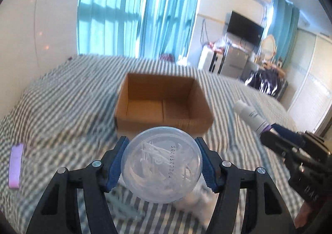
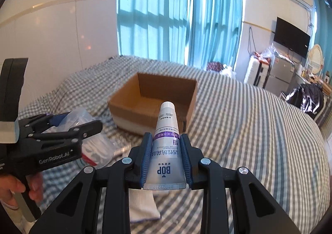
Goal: Organize objects
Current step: 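Carry jar and tube into the cardboard box and open both tools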
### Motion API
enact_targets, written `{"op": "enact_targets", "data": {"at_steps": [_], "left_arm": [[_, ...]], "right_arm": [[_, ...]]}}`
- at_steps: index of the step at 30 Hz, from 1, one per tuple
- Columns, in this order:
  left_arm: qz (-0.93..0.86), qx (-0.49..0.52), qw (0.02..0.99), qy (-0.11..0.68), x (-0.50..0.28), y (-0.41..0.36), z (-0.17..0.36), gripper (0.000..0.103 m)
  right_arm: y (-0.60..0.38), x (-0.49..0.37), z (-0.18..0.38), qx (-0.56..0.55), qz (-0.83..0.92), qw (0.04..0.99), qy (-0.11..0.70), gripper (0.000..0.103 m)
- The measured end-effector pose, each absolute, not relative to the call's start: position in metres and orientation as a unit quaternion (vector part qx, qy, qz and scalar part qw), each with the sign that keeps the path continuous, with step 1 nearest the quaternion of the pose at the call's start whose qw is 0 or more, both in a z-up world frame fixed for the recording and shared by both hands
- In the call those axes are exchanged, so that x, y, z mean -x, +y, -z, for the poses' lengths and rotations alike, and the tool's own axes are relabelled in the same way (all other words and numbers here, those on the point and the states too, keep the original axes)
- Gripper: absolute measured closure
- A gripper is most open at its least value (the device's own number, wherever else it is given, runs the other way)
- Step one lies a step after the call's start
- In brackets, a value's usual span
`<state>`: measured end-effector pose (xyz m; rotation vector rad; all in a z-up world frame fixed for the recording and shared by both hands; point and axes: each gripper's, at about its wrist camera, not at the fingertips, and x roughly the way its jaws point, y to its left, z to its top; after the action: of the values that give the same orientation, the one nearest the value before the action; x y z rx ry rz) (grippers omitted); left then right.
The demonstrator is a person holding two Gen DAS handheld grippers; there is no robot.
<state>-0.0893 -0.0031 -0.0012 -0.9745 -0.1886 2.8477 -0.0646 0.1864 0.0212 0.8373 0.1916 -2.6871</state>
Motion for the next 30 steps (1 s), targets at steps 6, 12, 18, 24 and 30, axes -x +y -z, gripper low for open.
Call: {"op": "enact_targets", "data": {"at_steps": [6,12,18,24,30], "left_arm": [[-0.951,0.294,0.060,-0.071,0.139,-0.007,-0.015,0.037],[-0.955,0.288,0.050,-0.059,0.190,-0.008,-0.005,0.037],[-0.953,0.296,0.047,-0.042,0.244,-0.004,0.020,0.037],[-0.947,0.314,0.056,-0.028,0.277,0.001,0.050,0.037],[-0.941,0.333,0.056,-0.011,0.281,0.006,0.070,0.036]], "right_arm": [[0.172,0.116,-0.043,-0.272,0.944,0.172,0.073,0.076],[0.163,0.182,-0.039,-0.272,0.943,0.181,0.060,0.076],[0.147,0.251,-0.014,-0.290,0.937,0.180,0.072,0.076],[0.141,0.300,0.011,-0.303,0.934,0.176,0.072,0.076],[0.136,0.316,0.029,-0.313,0.931,0.172,0.072,0.075]]}}
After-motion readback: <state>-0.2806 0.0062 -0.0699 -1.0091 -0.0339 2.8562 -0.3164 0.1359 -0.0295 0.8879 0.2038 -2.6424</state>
